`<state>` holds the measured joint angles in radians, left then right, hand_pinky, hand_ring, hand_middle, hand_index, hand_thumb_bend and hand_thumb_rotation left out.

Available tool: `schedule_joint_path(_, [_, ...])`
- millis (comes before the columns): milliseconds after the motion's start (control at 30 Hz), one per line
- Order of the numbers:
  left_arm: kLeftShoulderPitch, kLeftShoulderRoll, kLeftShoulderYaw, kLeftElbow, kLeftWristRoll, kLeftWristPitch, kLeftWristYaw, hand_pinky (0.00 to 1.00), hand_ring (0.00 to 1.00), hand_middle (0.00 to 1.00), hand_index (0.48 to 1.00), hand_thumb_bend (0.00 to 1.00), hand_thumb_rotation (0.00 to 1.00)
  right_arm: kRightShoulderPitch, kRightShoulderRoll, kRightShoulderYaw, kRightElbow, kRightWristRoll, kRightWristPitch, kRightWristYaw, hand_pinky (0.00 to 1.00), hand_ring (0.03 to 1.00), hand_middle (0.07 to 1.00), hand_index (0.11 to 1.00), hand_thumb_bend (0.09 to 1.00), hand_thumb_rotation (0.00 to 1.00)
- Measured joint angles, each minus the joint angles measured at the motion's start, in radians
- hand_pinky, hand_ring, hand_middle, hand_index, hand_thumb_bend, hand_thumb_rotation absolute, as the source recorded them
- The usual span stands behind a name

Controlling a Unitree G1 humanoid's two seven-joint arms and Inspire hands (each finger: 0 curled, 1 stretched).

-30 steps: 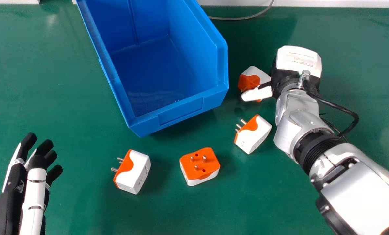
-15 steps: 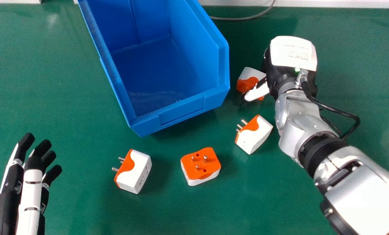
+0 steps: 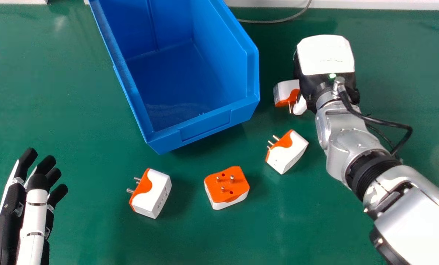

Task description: Pick all objects and put in blue box

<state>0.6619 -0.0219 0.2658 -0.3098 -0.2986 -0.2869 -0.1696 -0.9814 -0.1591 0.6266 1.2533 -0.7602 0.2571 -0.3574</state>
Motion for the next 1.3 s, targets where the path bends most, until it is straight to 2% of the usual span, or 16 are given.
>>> schedule_joint_path(133, [-0.002, 0.000, 0.000, 0.000, 0.000, -0.001, -0.001, 0.88, 0.90, 0.90, 0.921, 0.48, 0.72, 0.000, -0.005, 0.012, -0.001, -0.015, 0.000, -0.002, 0.26, 0.395, 0.494, 0.531, 0.505, 0.01])
schedule_joint_path(233, [-0.003, 0.000, 0.000, 0.002, 0.001, -0.001, -0.002, 0.88, 0.90, 0.89, 0.920, 0.48, 0.72, 0.004, -0.006, -0.008, -0.010, 0.005, -0.006, -0.008, 0.26, 0.395, 0.491, 0.539, 0.500, 0.01])
schedule_joint_path(300, [-0.003, 0.000, 0.000, 0.003, 0.002, -0.002, -0.002, 0.88, 0.90, 0.89, 0.919, 0.47, 0.72, 0.004, -0.015, 0.046, -0.007, -0.051, 0.001, -0.006, 0.27, 0.404, 0.499, 0.528, 0.500, 0.01])
schedule_joint_path(433, [-0.003, 0.000, 0.000, 0.003, 0.004, -0.002, 0.000, 0.88, 0.90, 0.89, 0.918, 0.48, 0.71, 0.006, -0.020, 0.031, -0.009, -0.041, -0.006, -0.007, 0.29, 0.412, 0.504, 0.520, 0.499, 0.01])
schedule_joint_path(567, [-0.003, 0.000, 0.000, 0.003, 0.005, -0.002, 0.000, 0.87, 0.89, 0.89, 0.915, 0.47, 0.71, 0.006, -0.025, 0.059, -0.007, -0.076, 0.004, -0.006, 0.30, 0.423, 0.514, 0.508, 0.498, 0.00])
schedule_joint_path(667, [-0.004, 0.000, 0.000, 0.003, 0.006, -0.001, 0.001, 0.87, 0.89, 0.89, 0.912, 0.47, 0.71, 0.010, -0.024, -0.002, -0.019, -0.018, -0.002, -0.007, 0.25, 0.417, 0.514, 0.500, 0.505, 0.00])
schedule_joint_path(800, [-0.008, 0.000, 0.000, 0.003, 0.013, -0.001, 0.003, 0.87, 0.89, 0.88, 0.911, 0.47, 0.71, 0.011, -0.031, 0.001, -0.032, -0.026, -0.002, 0.004, 0.23, 0.415, 0.515, 0.497, 0.507, 0.00])
schedule_joint_path(933, [-0.011, 0.000, 0.000, 0.003, 0.023, -0.001, 0.005, 0.86, 0.89, 0.88, 0.908, 0.48, 0.71, 0.016, -0.030, -0.081, -0.059, 0.050, -0.009, 0.005, 0.22, 0.413, 0.514, 0.492, 0.510, 0.00])
schedule_joint_path(1100, [-0.012, 0.000, 0.001, 0.003, 0.022, 0.000, 0.006, 0.86, 0.89, 0.88, 0.906, 0.47, 0.72, 0.018, -0.042, -0.042, -0.069, 0.013, 0.002, 0.013, 0.22, 0.416, 0.514, 0.488, 0.513, 0.00])
schedule_joint_path(1300, [-0.013, 0.000, 0.004, 0.003, 0.023, 0.008, 0.010, 0.86, 0.89, 0.88, 0.906, 0.47, 0.72, 0.026, -0.052, -0.084, -0.111, 0.047, -0.027, 0.012, 0.25, 0.410, 0.495, 0.530, 0.503, 0.00])
